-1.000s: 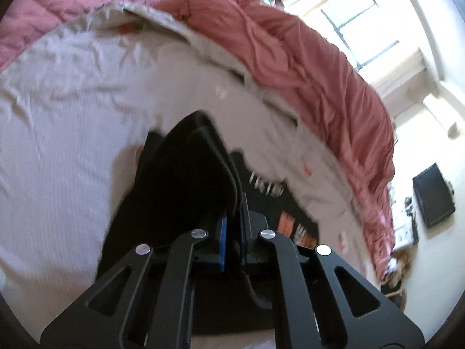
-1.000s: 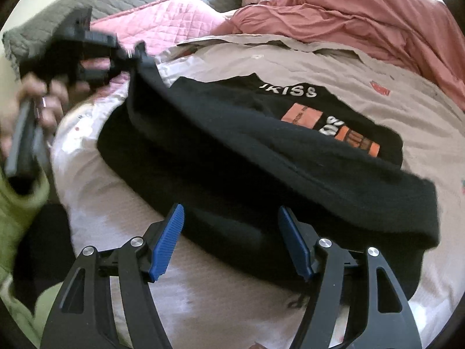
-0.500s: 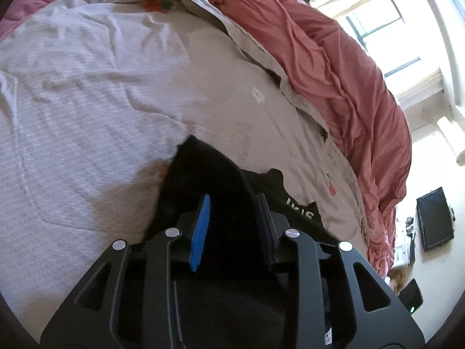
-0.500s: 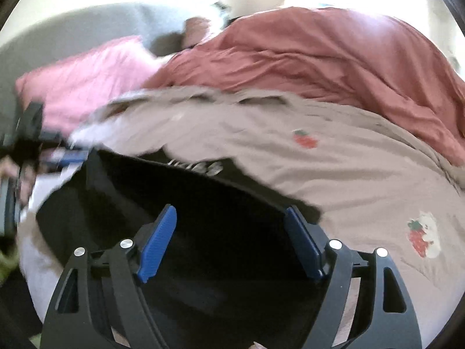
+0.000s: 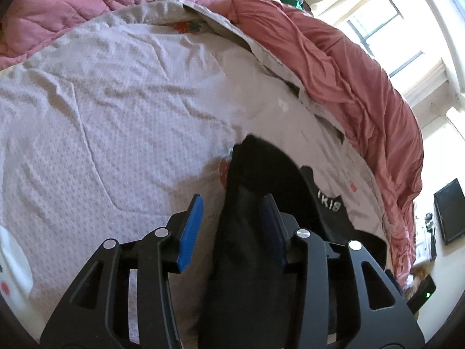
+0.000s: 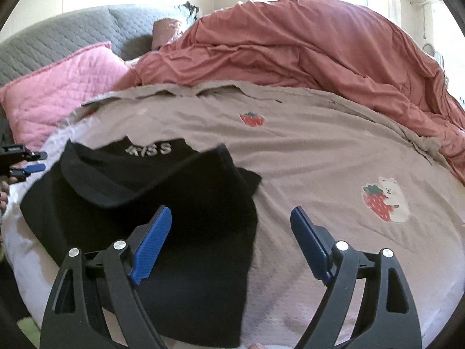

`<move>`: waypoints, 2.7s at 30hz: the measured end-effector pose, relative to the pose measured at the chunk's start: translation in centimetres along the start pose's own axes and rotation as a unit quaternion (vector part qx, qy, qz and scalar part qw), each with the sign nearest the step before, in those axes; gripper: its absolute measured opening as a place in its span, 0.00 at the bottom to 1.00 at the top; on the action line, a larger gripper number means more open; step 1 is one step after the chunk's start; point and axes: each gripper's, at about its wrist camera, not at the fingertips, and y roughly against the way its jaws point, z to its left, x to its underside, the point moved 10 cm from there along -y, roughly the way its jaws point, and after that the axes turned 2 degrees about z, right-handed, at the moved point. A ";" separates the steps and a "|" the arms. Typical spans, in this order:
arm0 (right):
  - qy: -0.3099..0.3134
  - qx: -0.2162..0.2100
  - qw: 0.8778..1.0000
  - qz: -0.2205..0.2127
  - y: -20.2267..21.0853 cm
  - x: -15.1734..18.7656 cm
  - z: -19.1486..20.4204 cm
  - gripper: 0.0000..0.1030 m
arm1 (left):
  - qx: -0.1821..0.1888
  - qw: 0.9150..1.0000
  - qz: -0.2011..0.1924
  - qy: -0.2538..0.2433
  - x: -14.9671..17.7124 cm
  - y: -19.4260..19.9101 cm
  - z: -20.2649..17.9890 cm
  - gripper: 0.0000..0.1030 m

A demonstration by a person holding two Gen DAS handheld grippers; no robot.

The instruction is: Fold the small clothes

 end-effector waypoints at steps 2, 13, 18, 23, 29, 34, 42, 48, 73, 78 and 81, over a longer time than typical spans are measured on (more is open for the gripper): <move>0.009 0.012 1.000 0.008 -1.3 -0.3 -0.1 0.81 | -0.004 1.000 0.005 -0.007 0.8 -0.3 -0.2 0.33; -0.049 -0.037 0.997 0.039 -7.3 -3.6 -0.4 0.06 | -0.008 1.000 0.005 -0.019 2.0 1.0 -0.1 0.36; -0.141 0.016 0.988 0.064 -8.2 -1.8 -5.2 0.07 | -0.012 1.000 0.002 -0.018 1.5 1.1 0.2 0.36; -0.145 0.024 0.988 0.057 -6.9 -1.0 -5.7 0.35 | -0.026 0.999 0.009 -0.030 0.4 -0.2 0.3 0.36; -0.133 -0.017 0.990 0.041 -6.4 -2.1 -4.5 0.53 | -0.038 0.997 0.023 -0.056 -1.1 -2.6 -0.4 0.43; -0.147 -0.044 0.987 0.050 -7.5 -2.8 -4.1 0.54 | -0.044 0.996 0.038 -0.060 -2.0 -5.1 -1.1 0.43; -0.152 -0.056 0.986 0.042 -7.2 -3.2 -3.9 0.54 | -0.055 0.995 0.046 -0.075 -1.5 -6.5 -2.3 0.32; -0.182 -0.069 0.981 0.004 -5.9 -4.5 -3.8 0.54 | -0.060 0.994 0.024 -0.084 -1.7 -5.5 -2.6 0.17; -0.118 -0.046 0.991 0.049 -8.1 -3.1 -2.6 0.10 | -0.064 0.990 -0.022 -0.120 -1.8 -3.1 -3.4 0.07; -0.147 -0.057 0.987 0.015 -6.4 -4.9 -3.6 0.10 | -0.031 0.995 -0.035 -0.085 -2.7 -1.8 -3.4 0.05; -0.164 -0.065 0.984 0.017 -7.1 -5.4 -3.9 0.10 | -0.026 0.997 -0.040 -0.061 -3.2 -1.7 -2.6 0.04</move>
